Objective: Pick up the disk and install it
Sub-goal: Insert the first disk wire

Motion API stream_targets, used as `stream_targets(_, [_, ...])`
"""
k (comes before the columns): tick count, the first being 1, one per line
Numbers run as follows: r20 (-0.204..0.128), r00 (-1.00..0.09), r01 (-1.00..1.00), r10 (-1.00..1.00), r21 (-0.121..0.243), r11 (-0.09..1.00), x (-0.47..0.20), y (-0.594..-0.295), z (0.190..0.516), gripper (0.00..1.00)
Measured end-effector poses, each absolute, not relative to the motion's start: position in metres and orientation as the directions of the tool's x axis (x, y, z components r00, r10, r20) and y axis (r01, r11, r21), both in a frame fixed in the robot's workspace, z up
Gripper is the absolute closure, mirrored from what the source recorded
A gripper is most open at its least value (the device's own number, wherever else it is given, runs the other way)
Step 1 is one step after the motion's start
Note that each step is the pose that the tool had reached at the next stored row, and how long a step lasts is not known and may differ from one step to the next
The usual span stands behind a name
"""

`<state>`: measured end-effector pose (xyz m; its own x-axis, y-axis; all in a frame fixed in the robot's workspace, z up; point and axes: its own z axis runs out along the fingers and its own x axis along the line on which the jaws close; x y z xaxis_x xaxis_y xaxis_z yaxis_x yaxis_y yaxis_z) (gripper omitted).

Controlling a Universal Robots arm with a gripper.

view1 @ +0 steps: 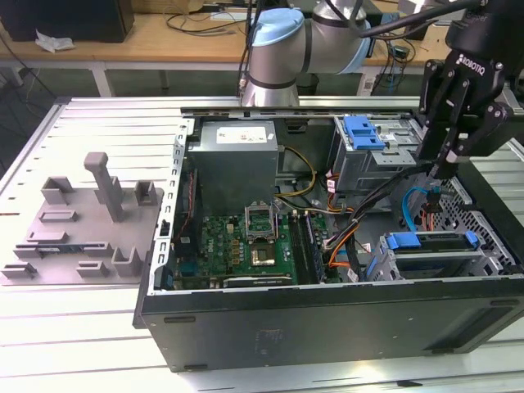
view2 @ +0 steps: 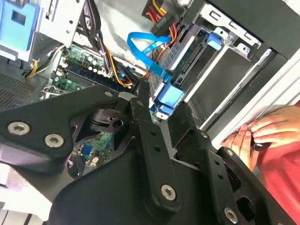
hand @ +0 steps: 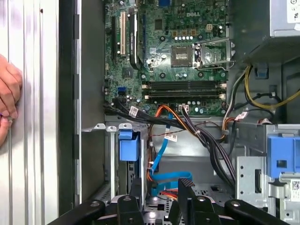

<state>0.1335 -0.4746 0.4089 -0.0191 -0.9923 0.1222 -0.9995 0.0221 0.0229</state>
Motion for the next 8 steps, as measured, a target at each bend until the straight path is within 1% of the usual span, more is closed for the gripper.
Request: stream_targets(8, [0.125,-0.055,-0.998,-0.991,0.024,0.059,0.153,-0.472,0.409,0.56])
